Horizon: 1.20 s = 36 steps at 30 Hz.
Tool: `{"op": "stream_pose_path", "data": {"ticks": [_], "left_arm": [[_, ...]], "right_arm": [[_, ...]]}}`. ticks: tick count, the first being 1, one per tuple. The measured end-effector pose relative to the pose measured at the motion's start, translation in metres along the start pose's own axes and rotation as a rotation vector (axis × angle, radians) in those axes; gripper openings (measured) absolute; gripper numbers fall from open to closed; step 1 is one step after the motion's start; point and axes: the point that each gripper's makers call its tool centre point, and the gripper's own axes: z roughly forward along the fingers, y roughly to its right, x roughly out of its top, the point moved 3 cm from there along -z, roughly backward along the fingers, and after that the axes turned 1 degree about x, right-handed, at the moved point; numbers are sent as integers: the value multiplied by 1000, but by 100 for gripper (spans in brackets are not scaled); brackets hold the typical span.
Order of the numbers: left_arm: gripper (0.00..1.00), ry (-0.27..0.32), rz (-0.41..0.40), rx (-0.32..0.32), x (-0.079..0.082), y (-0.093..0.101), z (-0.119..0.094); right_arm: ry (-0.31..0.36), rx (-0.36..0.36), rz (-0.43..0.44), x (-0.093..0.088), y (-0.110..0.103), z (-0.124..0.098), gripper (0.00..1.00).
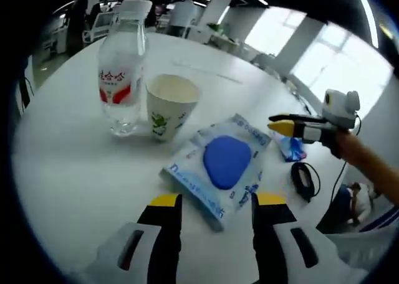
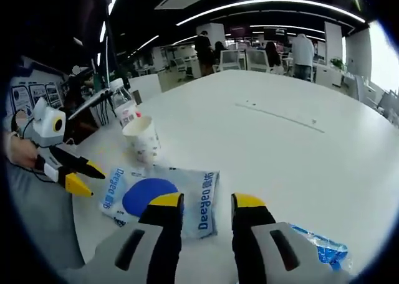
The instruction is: Arrange the tabletop items into an orderly group along one side of the table until the central work area is clear of visible clutter.
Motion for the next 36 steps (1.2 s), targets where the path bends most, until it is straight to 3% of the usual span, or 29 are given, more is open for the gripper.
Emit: {"op": "stream_pose_path", "data": {"ticks": [3,17,36], "left_arm": [[40,-14,-29,-4,-6,-3,0],[31,-47,-23,4,-15,-4,6],[23,-50,-52,11,-15,-3,16]], "right_arm": [[-5,5,16,-3,2,2,26],[-30,-3,18,-10,3,3,25],[-79,-12,33,-23,4,6,15]]}}
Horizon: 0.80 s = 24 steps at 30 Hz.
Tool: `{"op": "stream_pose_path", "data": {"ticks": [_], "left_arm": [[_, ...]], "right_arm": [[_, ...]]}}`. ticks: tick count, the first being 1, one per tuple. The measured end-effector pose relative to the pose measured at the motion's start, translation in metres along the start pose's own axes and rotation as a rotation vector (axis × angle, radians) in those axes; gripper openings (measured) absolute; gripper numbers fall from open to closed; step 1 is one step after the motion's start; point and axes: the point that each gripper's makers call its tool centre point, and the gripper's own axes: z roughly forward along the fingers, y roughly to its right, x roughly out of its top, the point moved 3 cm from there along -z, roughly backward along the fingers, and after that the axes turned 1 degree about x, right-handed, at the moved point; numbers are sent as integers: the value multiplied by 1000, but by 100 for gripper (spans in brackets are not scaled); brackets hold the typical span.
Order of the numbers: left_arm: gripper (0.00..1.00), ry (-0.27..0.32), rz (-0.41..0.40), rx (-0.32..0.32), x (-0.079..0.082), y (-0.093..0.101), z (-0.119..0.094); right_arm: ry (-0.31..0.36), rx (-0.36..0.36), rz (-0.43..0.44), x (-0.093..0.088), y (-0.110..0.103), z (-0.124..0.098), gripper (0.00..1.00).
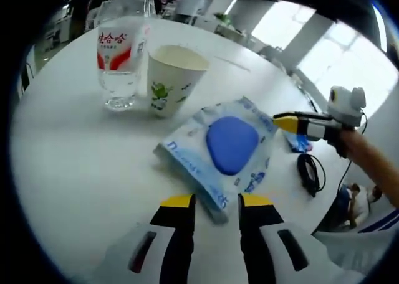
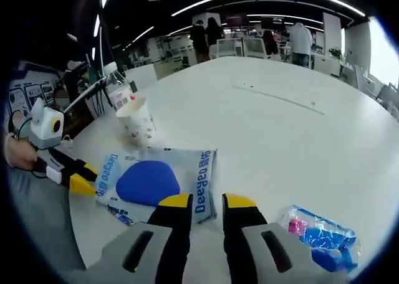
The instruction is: Arrange the tabletop items into an orderly group along one side of the table until the central work area is clear of visible clutter.
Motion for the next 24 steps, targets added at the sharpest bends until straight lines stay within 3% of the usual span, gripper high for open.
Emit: {"op": "stream_pose_path", "data": {"ticks": [19,24], "left_arm": [[16,-16,-26,1,-3,-3,6],[10,-17,-35,-1,-3,-5,8]], "right_arm": [[-28,7,17,-7,2,7,10],[-38,7,17,-9,2,8,8]]}}
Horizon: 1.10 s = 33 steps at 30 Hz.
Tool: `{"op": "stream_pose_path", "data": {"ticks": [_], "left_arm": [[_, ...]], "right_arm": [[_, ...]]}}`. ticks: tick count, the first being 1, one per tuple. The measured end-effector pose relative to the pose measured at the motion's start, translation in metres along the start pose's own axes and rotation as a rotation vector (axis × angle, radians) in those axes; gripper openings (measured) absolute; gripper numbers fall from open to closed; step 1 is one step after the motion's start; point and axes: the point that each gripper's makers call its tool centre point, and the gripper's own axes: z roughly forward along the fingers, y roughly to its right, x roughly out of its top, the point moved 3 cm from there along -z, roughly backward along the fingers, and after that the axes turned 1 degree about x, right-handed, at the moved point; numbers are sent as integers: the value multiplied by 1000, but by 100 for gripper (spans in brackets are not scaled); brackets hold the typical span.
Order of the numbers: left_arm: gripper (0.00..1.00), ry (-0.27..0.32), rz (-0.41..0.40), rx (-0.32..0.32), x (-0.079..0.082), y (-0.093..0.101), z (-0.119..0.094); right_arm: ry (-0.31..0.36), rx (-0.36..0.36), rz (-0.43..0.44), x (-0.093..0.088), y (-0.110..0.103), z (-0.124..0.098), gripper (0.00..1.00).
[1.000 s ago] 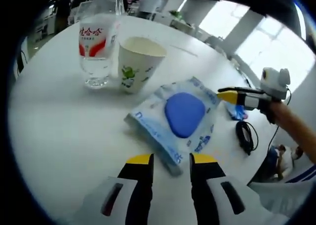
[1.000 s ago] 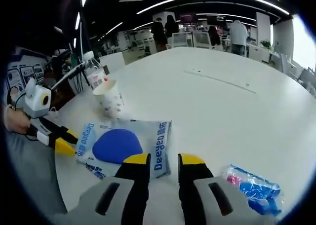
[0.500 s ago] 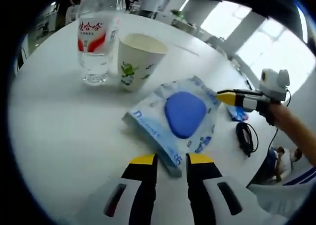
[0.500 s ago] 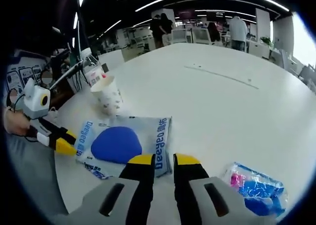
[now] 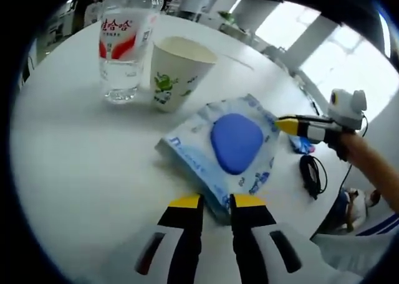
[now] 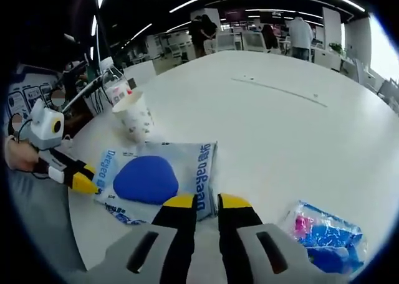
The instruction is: Arrange the tabletop items into an orderly group along one side of the table until the central work area is clear of visible clutter.
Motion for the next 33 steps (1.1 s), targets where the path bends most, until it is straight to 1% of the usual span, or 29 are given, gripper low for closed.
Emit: {"op": "stream_pose_path", "data": {"ticks": [2,6,13,18,25,33], "left_arm": [[8,-4,-12,-2,-2,0,0],[7,-1,-25,-7,-1,1,1],[3,7,-34,-18,1,2,2],[0,13,-36,-25,4,2,1],[0,15,-30,-31,5,2,0],[0,16,-6,-32,6,3,0]], "right_arm": [[1,-7,-3,-1,2,1,6],[2,-7,16,-2,2,0,5],[6,-4,28,0,1,-1,0],[13,0,42,-1,-2,-4,0],[23,-3,59,-7,-2,-10,0],[43,-19,57,-15,-7,-21,0]]}}
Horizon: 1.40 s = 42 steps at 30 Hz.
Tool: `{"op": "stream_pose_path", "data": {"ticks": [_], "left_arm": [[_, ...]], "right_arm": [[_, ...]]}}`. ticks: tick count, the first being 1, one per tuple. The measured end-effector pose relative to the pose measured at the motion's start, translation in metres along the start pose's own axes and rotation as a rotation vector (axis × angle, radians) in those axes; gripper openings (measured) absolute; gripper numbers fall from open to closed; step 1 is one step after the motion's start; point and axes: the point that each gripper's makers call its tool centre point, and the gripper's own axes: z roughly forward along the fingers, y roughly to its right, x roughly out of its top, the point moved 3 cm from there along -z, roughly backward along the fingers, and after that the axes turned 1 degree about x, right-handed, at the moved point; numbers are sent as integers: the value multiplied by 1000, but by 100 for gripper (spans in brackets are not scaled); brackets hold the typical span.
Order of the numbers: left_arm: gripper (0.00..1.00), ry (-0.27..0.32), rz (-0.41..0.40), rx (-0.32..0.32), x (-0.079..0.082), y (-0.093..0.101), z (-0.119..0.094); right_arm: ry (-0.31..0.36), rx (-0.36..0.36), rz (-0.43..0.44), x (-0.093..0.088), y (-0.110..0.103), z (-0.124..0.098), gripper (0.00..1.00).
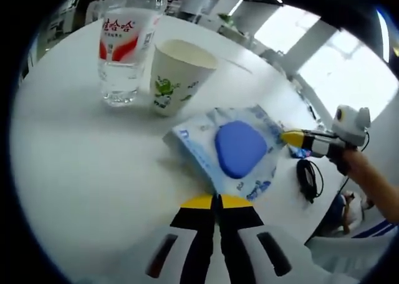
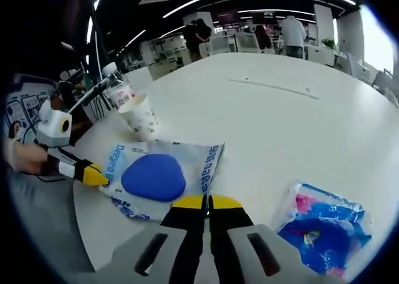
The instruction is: Arrange the tabletop items into an orderly group along one side of the table until the central work area is clear of visible clutter.
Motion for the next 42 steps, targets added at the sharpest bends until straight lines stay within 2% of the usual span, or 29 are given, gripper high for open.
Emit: {"op": "stream_pose_path", "data": {"ticks": [26,42], "left_arm": [[0,17,109,-50,33,21,12],[0,42,146,-53,53,22,22]], "right_arm": [[72,-86,80,-11,14,-37,0],[94,-111,107,-10,18,-39,0]]}}
